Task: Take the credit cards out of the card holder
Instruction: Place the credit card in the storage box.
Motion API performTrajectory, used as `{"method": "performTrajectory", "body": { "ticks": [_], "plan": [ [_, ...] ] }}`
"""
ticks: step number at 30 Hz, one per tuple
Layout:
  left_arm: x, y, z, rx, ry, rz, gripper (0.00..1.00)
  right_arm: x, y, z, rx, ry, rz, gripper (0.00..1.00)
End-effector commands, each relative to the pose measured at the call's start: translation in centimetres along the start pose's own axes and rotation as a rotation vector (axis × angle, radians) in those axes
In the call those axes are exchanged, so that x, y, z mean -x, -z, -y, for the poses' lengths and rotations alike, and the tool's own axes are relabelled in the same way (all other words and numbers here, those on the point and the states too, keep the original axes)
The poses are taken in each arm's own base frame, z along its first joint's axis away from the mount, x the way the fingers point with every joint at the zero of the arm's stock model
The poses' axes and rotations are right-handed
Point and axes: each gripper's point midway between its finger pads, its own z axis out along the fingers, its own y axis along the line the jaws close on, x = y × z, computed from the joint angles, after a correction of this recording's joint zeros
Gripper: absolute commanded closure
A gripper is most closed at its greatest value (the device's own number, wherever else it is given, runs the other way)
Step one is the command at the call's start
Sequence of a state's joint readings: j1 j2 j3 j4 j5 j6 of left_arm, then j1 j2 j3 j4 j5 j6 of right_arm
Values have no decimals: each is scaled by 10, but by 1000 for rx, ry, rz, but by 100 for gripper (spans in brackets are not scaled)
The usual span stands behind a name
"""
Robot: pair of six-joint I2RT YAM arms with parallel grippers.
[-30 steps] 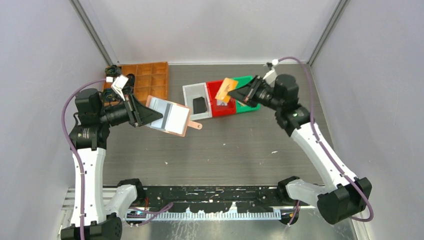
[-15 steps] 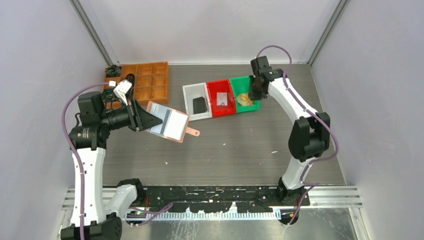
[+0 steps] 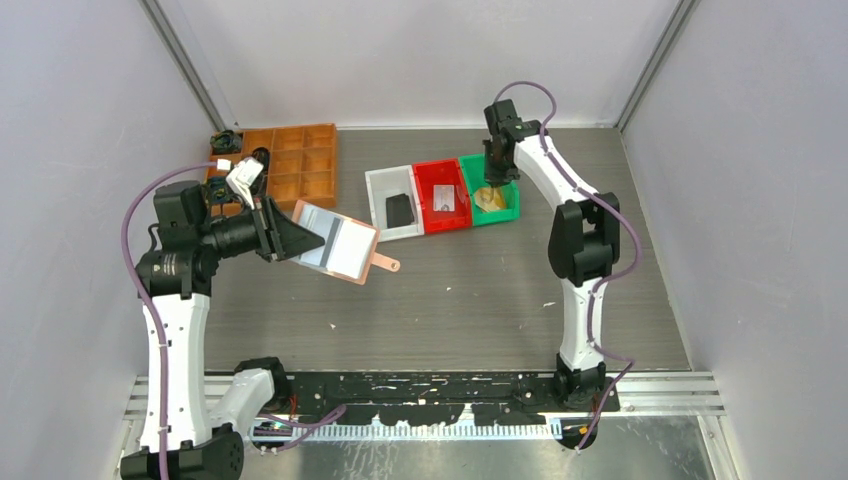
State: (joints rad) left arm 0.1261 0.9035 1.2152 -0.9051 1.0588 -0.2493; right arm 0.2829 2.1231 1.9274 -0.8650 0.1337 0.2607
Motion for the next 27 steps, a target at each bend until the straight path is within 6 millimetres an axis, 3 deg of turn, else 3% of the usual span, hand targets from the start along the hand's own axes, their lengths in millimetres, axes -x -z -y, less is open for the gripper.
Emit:
{"method": "performTrajectory", "body": {
  "ticks": [1,9,20,25,27],
  "plan": [
    [15,6,22,-61,-89,33,100,21,4,-16,75,14,36,100],
    [18,7,24,-58,-96,42,100,14,-10,-34,172,29,-24,100],
    [19,7,28,-75,-86,38,100,4,-19,-16,98,-23,-31,98],
    [18,8,29,-76,-91,41,100,8,-13,-13,84,-44,5,56],
    [16,8,28,-73,-84,38,100,13,-4,-6,52,-57,32,46]
  ]
}}
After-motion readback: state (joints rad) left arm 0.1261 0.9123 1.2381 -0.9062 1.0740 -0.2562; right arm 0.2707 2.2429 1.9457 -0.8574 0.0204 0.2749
